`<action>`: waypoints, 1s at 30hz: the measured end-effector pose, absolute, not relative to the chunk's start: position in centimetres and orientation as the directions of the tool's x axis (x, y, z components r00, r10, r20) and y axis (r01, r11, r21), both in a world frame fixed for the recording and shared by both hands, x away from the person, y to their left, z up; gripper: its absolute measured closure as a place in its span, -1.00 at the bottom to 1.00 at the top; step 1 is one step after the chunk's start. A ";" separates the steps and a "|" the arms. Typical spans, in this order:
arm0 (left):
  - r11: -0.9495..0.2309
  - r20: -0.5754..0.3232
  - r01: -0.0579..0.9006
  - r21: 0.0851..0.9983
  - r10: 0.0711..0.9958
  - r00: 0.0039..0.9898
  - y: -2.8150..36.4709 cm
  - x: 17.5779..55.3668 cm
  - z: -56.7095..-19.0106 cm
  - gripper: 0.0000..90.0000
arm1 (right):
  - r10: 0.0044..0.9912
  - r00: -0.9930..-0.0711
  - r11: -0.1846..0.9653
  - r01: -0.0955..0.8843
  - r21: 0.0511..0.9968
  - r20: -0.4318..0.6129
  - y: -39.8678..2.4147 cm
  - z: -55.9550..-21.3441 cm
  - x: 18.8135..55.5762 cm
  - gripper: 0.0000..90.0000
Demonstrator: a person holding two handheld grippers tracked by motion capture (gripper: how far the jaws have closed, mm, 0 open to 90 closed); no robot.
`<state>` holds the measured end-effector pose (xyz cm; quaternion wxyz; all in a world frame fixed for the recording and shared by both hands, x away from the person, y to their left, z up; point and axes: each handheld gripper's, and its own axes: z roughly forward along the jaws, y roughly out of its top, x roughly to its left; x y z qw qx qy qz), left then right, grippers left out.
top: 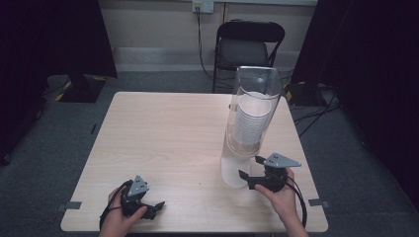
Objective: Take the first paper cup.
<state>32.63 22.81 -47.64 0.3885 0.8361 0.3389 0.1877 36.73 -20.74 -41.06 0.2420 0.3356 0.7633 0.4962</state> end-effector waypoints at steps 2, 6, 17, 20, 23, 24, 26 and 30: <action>-0.468 0.050 0.421 0.777 0.713 0.700 22.8 32.6 -47.6 -0.91 | 0.754 -0.656 0.276 0.269 0.923 -0.035 -20.6 -41.0 36.7 -0.68; -0.468 0.050 0.421 0.777 0.713 0.700 22.8 32.6 -47.6 -0.91 | 0.754 -0.656 0.266 0.261 0.928 -0.032 -20.5 -40.7 36.8 -0.68; -0.468 0.050 0.421 0.777 0.713 0.700 22.8 32.6 -47.6 -0.91 | 0.749 -0.661 0.245 0.225 0.943 -0.037 -19.6 -39.8 37.1 -0.66; -0.468 0.050 0.421 0.777 0.713 0.700 22.8 32.6 -47.6 -0.91 | 0.753 -0.656 0.238 0.212 0.948 -0.042 -19.3 -39.5 37.2 -0.66; -0.468 0.050 0.421 0.777 0.713 0.700 22.8 32.6 -47.6 -0.91 | 0.758 -0.651 0.228 0.203 0.952 -0.043 -19.1 -39.3 37.3 -0.66; -0.468 0.050 0.421 0.777 0.713 0.700 22.8 32.6 -47.6 -0.91 | 0.756 -0.654 0.219 0.199 0.955 -0.037 -19.0 -39.2 37.3 -0.66; -0.468 0.050 0.421 0.777 0.713 0.700 22.8 32.6 -47.6 -0.91 | 0.750 -0.661 0.218 0.190 0.957 -0.040 -18.7 -38.9 37.4 -0.66; -0.468 0.050 0.421 0.777 0.713 0.700 22.8 32.6 -47.6 -0.90 | 0.752 -0.657 0.221 0.181 0.958 -0.050 -18.5 -38.6 37.4 -0.66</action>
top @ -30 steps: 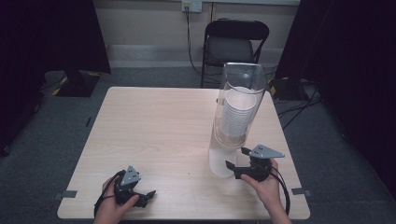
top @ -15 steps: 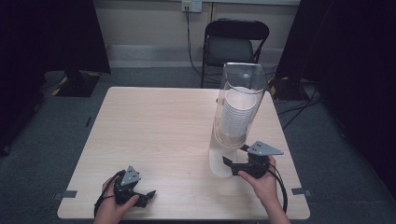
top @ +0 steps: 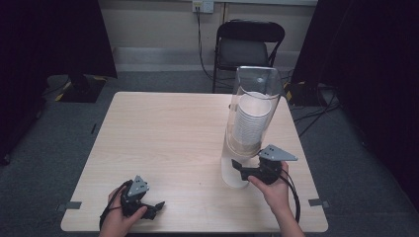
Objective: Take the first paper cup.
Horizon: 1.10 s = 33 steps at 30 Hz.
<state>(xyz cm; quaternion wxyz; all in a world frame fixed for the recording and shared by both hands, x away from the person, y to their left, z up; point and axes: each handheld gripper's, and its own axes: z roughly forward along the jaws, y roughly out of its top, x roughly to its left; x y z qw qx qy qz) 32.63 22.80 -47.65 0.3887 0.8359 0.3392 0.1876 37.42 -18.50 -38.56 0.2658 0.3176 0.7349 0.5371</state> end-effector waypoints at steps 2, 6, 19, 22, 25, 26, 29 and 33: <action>-0.468 0.050 0.421 0.777 0.713 0.700 22.8 32.6 -47.6 -0.91 | 0.755 -0.655 0.205 0.175 0.963 -0.042 -18.3 -38.5 37.6 -0.64; -0.468 0.050 0.421 0.777 0.713 0.700 22.8 32.6 -47.6 -0.91 | 0.761 -0.647 0.204 0.167 0.965 -0.049 -18.3 -38.6 37.7 -0.63; -0.468 0.050 0.421 0.777 0.713 0.700 22.8 32.6 -47.6 -0.91 | 0.769 -0.635 0.200 0.121 0.972 -0.079 -17.7 -38.8 38.1 -0.57; -0.468 0.050 0.421 0.777 0.713 0.699 22.8 32.6 -47.6 -0.91 | 0.774 -0.628 0.185 0.111 0.976 -0.075 -17.6 -38.9 38.2 -0.55; -0.468 0.050 0.421 0.777 0.713 0.700 22.8 32.6 -47.6 -0.91 | 0.782 -0.620 0.171 0.109 0.979 -0.067 -17.6 -38.9 38.2 -0.51; -0.468 0.050 0.421 0.777 0.713 0.700 22.8 32.6 -47.6 -0.91 | 0.783 -0.619 0.162 0.111 0.980 -0.060 -17.5 -38.9 38.3 -0.50; -0.468 0.050 0.421 0.777 0.713 0.700 22.8 32.6 -47.6 -0.91 | 0.782 -0.622 0.133 0.104 0.986 -0.040 -17.6 -39.0 38.5 -0.46; -0.468 0.050 0.421 0.777 0.713 0.700 22.8 32.6 -47.6 -0.91 | 0.785 -0.619 0.117 0.102 0.988 -0.029 -17.7 -39.0 38.5 -0.37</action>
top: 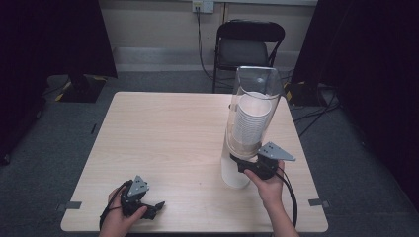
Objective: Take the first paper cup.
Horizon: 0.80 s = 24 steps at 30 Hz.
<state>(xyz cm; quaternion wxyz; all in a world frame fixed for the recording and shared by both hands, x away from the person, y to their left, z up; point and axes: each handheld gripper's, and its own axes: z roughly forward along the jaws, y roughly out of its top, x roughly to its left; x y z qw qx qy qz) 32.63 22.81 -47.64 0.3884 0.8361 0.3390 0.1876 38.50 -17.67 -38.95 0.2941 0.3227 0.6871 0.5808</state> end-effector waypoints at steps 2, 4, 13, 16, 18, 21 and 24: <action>-0.468 0.050 0.421 0.777 0.713 0.700 22.8 32.6 -47.6 -0.91 | 0.784 -0.620 0.107 0.103 0.989 -0.020 -17.8 -39.0 38.6 -0.33; -0.468 0.050 0.421 0.777 0.713 0.700 22.8 32.6 -47.6 -0.91 | 0.786 -0.618 0.105 0.105 0.989 -0.018 -17.9 -39.0 38.6 -0.28; -0.468 0.050 0.421 0.777 0.713 0.700 22.8 32.6 -47.6 -0.91 | 0.786 -0.616 0.121 0.095 0.988 -0.037 -17.9 -39.1 38.6 -0.25; -0.468 0.050 0.421 0.777 0.713 0.700 22.8 32.6 -47.6 -0.91 | 0.786 -0.617 0.129 0.086 0.988 -0.049 -17.9 -39.1 38.6 -0.24; -0.466 0.049 0.422 0.777 0.714 0.698 22.8 32.6 -47.7 -0.91 | 0.788 -0.613 0.130 0.084 0.988 -0.052 -17.8 -39.2 38.5 -0.24; -0.468 0.051 0.421 0.777 0.713 0.700 22.8 32.6 -47.6 -0.91 | 0.789 -0.611 0.132 0.082 0.988 -0.055 -17.8 -39.3 38.5 -0.23; -0.466 0.049 0.422 0.778 0.714 0.698 22.8 32.6 -47.7 -0.91 | 0.788 -0.612 0.138 0.080 0.987 -0.060 -17.8 -39.3 38.5 -0.23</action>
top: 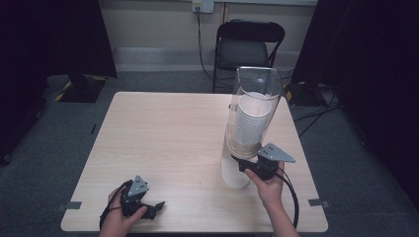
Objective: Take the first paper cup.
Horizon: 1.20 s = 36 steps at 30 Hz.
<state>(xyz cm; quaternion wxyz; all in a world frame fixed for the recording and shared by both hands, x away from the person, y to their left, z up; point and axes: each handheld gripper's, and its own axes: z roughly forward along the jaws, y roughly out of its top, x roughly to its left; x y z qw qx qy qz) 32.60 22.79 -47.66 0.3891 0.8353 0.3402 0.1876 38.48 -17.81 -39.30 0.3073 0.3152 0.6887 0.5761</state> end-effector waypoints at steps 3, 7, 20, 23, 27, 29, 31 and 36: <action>-0.466 0.049 0.422 0.777 0.714 0.698 22.8 32.6 -47.7 -0.91 | 0.789 -0.609 0.157 0.077 0.985 -0.078 -17.8 -39.3 38.5 -0.22; -0.466 0.049 0.422 0.777 0.714 0.698 22.8 32.6 -47.7 -0.91 | 0.792 -0.604 0.168 0.078 0.983 -0.088 -17.8 -39.3 38.4 -0.22; -0.470 0.052 0.421 0.776 0.713 0.699 22.8 32.6 -47.6 -0.91 | 0.792 -0.605 0.155 0.073 0.985 -0.080 -17.7 -39.5 38.5 -0.21; -0.469 0.052 0.421 0.776 0.713 0.699 22.8 32.6 -47.6 -0.91 | 0.793 -0.604 0.155 0.072 0.985 -0.081 -17.7 -39.5 38.5 -0.21; -0.470 0.052 0.421 0.776 0.713 0.700 22.8 32.6 -47.6 -0.91 | 0.790 -0.608 0.155 0.072 0.985 -0.080 -17.8 -39.6 38.5 -0.21; -0.469 0.051 0.421 0.776 0.713 0.699 22.8 32.6 -47.6 -0.91 | 0.787 -0.611 0.153 0.073 0.985 -0.077 -17.8 -39.6 38.6 -0.21; -0.469 0.052 0.421 0.776 0.713 0.699 22.8 32.6 -47.6 -0.91 | 0.789 -0.608 0.158 0.069 0.985 -0.084 -17.8 -39.6 38.5 -0.21; -0.469 0.052 0.421 0.776 0.713 0.699 22.8 32.6 -47.6 -0.91 | 0.789 -0.609 0.154 0.071 0.985 -0.079 -17.8 -39.7 38.5 -0.20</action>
